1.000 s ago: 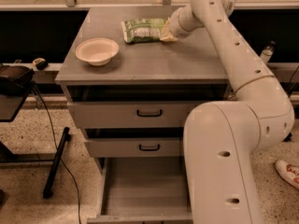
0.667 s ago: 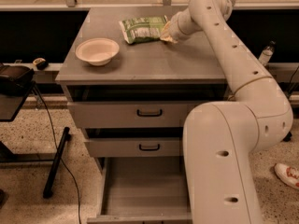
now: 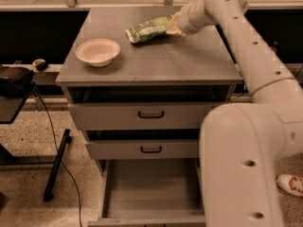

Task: Place green jalapeno chip bag into bottom drawer

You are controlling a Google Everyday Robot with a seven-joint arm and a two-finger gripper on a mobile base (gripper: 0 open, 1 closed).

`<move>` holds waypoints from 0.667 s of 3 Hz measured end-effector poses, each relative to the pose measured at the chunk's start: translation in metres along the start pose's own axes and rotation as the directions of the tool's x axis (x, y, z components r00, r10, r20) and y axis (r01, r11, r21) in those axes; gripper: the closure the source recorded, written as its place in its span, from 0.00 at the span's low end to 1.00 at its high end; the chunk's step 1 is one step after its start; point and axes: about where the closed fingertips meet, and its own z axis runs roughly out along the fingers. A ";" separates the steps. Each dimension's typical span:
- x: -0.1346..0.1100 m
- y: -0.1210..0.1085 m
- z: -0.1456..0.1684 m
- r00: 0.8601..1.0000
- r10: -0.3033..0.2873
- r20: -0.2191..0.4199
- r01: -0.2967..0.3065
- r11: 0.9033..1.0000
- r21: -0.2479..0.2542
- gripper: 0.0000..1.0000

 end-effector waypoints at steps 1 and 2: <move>-0.038 -0.026 -0.077 0.990 -0.073 0.123 0.060 0.993 0.105 1.00; -0.062 -0.032 -0.165 0.981 -0.145 0.129 0.122 0.977 0.173 1.00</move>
Offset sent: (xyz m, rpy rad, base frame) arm -0.2136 -0.0542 0.2177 0.0167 -0.3281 0.1495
